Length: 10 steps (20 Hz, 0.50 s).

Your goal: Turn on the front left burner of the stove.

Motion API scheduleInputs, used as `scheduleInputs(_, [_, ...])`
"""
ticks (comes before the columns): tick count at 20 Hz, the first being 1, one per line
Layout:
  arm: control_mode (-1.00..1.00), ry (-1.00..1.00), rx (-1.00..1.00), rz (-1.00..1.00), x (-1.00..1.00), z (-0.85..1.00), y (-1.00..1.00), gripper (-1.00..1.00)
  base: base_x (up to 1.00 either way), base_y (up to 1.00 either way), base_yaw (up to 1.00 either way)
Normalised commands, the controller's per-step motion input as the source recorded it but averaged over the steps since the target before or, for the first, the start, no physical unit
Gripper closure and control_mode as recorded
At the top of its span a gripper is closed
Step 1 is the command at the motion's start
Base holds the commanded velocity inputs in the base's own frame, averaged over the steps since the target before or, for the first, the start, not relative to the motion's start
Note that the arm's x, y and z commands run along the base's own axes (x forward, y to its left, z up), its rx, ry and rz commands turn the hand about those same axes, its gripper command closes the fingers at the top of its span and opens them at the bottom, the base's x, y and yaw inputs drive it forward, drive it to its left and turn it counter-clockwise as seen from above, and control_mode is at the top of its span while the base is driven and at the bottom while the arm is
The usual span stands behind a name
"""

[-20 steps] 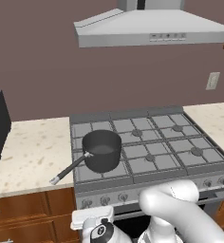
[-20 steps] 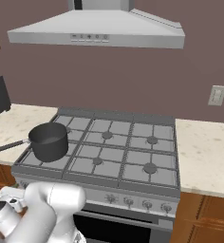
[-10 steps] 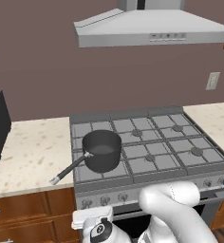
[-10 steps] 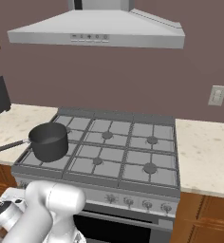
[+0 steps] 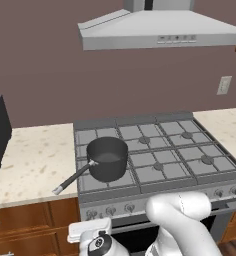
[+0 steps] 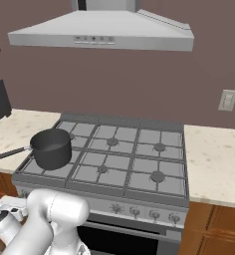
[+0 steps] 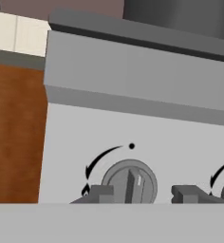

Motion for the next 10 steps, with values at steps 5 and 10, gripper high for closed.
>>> scheduleInputs(5, [-1.00, 0.01, 0.00, 0.00, 0.28, -0.20, 0.00, 1.00, 0.00, 0.00, 0.00])
scheduleInputs(10, [-1.00, 0.06, 0.00, 0.00, 0.19, -0.11, 0.00, 1.00, 0.00, 0.00, 0.00])
